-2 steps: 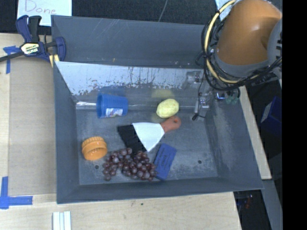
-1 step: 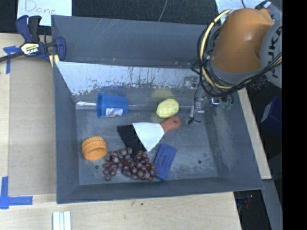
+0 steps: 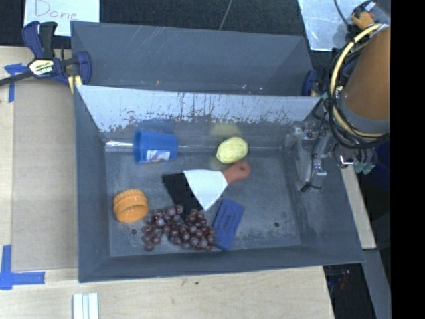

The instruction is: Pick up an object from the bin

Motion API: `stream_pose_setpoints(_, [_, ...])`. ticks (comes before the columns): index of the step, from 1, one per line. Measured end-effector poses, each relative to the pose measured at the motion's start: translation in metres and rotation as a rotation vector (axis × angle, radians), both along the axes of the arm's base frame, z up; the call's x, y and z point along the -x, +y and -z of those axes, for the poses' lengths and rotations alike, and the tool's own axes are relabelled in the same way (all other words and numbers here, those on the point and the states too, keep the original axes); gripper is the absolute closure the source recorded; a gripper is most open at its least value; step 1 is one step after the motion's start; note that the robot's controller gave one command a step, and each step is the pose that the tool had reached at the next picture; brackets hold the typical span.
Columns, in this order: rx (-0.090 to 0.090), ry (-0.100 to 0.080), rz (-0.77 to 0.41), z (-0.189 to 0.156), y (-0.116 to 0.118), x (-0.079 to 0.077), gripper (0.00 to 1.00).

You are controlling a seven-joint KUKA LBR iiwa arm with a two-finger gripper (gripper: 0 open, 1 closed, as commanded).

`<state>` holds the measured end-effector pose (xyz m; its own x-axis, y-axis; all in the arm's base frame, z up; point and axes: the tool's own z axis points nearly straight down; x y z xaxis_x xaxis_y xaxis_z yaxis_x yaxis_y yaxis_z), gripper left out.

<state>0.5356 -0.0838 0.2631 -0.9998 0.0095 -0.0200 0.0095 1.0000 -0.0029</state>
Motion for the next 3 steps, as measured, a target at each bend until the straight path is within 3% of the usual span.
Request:
stream_pose_setpoints(1, [-0.002, 0.003, 0.017, 0.005, 0.003, -0.003, 0.00])
stream_pose_setpoints(2, [-0.003, 0.004, 0.098, 0.042, 0.003, 0.030, 0.00])
stream_pose_setpoints(3, [-0.004, -0.003, 0.129, 0.046, 0.005, 0.030, 0.00])
